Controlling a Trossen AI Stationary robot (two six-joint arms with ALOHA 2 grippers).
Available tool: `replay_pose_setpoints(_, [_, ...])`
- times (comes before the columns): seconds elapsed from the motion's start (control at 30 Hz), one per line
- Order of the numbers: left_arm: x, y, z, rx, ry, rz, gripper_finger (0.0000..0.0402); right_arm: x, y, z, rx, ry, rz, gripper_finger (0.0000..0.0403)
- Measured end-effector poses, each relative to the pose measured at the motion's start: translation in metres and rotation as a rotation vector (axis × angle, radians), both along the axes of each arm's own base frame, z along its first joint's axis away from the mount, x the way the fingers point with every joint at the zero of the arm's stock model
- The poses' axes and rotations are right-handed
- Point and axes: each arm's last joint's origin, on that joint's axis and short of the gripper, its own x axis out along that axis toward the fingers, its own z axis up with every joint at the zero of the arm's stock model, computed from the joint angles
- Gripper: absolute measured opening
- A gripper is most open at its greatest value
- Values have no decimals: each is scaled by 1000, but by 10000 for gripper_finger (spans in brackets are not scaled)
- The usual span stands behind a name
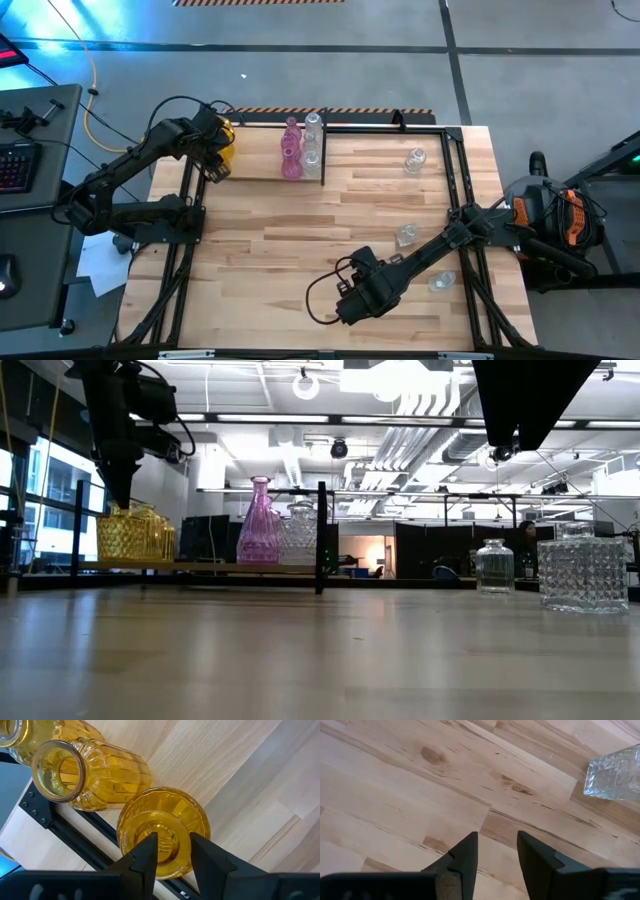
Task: Sort vases onto shelf
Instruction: Put the yellow vase on the shelf aligned with the other yellow vases
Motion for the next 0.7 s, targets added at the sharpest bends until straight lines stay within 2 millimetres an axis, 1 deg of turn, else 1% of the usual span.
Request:
replay_pose_setpoints(0.27, [-1, 1, 0, 30, 43, -1, 104, 0, 0, 0, 1, -1, 0, 117])
replay_pose_setpoints(0.7, [1, 3, 1, 53, 25, -1, 104, 0, 0, 0, 3, -5, 0, 117])
